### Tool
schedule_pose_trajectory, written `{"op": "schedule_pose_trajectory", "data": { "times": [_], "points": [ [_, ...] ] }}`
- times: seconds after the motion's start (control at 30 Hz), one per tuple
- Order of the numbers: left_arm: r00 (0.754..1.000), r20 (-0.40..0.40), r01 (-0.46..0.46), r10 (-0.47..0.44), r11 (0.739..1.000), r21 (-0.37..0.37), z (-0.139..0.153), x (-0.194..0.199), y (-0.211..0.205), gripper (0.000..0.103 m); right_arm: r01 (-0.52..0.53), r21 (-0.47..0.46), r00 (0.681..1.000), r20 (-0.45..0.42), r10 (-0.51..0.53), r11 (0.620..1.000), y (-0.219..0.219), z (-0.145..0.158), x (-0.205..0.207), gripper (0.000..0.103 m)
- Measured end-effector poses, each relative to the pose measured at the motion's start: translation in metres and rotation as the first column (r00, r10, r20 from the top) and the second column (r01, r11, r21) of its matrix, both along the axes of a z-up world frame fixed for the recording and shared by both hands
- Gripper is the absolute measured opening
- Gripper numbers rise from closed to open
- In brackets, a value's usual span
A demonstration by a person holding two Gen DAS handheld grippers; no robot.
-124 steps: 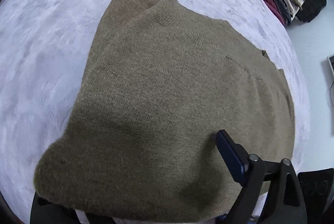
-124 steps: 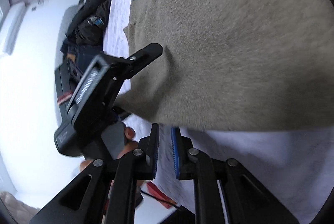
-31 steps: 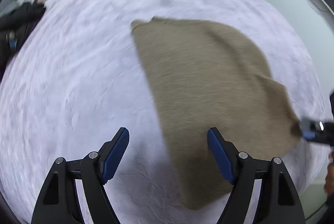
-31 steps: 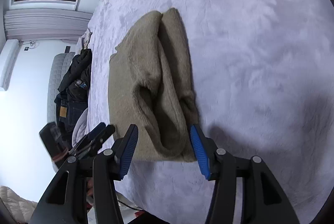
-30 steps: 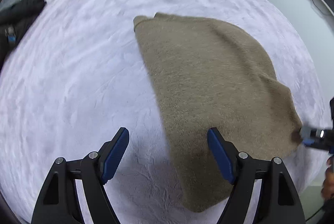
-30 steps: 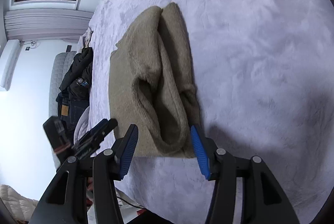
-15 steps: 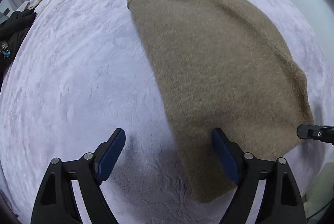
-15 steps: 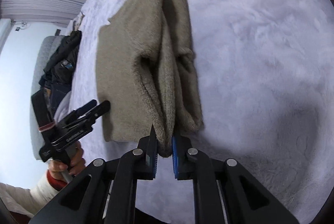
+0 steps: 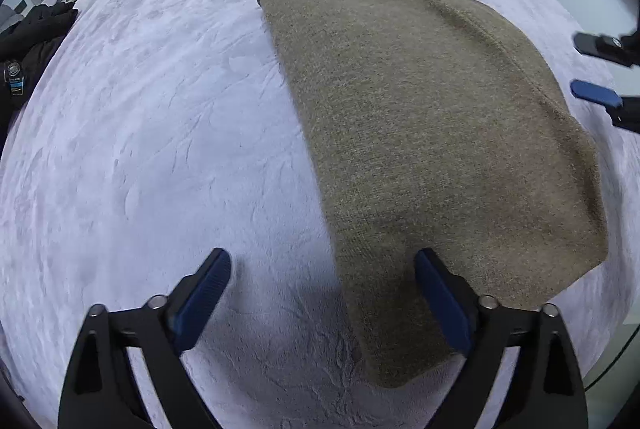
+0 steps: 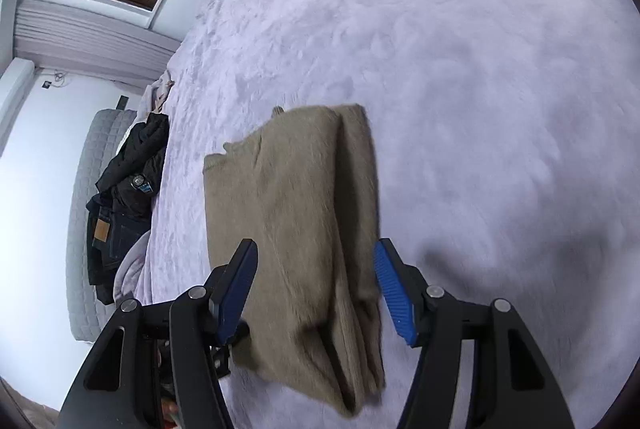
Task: Fold small clothes
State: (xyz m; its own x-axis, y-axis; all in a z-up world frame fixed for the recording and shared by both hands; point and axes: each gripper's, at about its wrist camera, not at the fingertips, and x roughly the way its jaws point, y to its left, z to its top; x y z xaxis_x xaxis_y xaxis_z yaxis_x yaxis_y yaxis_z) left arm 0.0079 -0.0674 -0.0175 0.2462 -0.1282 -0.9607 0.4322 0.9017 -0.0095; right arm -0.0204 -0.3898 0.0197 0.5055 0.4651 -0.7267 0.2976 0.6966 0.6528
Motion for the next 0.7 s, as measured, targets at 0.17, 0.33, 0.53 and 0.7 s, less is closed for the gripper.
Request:
{"op": "schedule_pose_trajectory", "data": {
  "times": [0.17,0.33,0.53,0.7],
  "points": [
    [0.998,-0.054,-0.041,0.041,0.999,0.002,-0.009,0.007,0.001,0.103,-0.039,0.068,0.996,-0.077,0.044,0.997,0.012,-0.033,0.057,0.015],
    [0.989,-0.127,-0.085,0.076,0.994,-0.064,-0.019,0.016,0.007,0.103,-0.149,-0.188,0.989,-0.02,0.148,0.971,0.036,0.005,0.062,0.008],
    [0.991,-0.084,-0.111,0.108,0.993,-0.037,-0.017,0.009,-0.001,0.103,-0.108,-0.245,0.989,-0.122,0.079,0.963,0.015,-0.021,0.056,0.025],
    [0.992,-0.073,-0.101,0.1,0.995,-0.018,-0.017,0.005,-0.006,0.103,-0.019,-0.129,1.0,-0.025,0.015,0.991,0.017,0.012,0.019,0.033]
  ]
}}
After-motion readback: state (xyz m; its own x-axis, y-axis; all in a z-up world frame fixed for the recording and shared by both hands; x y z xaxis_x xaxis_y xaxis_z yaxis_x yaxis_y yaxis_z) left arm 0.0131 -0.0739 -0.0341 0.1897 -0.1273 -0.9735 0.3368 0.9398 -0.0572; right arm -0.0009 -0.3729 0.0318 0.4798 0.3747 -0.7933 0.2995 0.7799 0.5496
